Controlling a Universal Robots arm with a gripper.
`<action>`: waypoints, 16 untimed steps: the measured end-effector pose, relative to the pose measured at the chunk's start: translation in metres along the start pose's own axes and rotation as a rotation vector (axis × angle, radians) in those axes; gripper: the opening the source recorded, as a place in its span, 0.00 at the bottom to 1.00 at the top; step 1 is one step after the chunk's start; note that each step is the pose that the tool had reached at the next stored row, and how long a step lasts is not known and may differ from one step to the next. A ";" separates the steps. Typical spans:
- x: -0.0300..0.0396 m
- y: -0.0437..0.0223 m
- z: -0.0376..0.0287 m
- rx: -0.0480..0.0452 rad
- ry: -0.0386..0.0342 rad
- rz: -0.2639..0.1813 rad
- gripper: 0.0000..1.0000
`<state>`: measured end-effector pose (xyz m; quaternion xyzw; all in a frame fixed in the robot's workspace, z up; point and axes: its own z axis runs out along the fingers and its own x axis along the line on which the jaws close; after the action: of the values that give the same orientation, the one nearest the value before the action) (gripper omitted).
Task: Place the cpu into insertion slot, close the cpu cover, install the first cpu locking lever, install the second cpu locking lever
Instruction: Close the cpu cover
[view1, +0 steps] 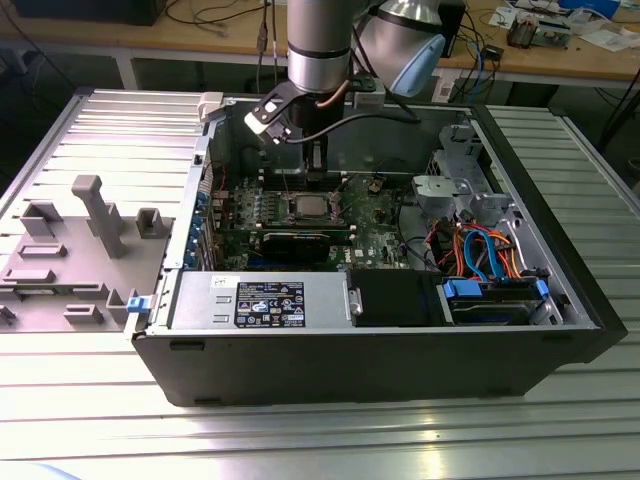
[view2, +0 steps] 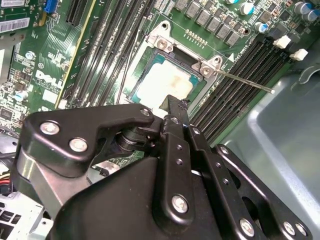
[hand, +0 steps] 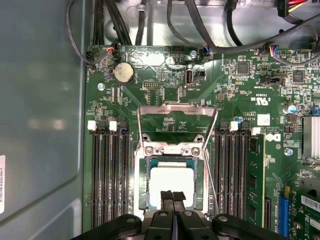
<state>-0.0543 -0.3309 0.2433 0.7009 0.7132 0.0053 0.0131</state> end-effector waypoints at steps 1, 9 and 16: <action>0.0000 0.0000 -0.0005 0.0000 0.0000 0.000 0.11; -0.0001 0.0002 -0.0062 -0.0001 0.0001 0.000 0.11; -0.0001 0.0003 -0.0121 0.0000 0.0000 0.000 0.11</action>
<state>-0.0543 -0.3309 0.2553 0.7009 0.7132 0.0053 0.0131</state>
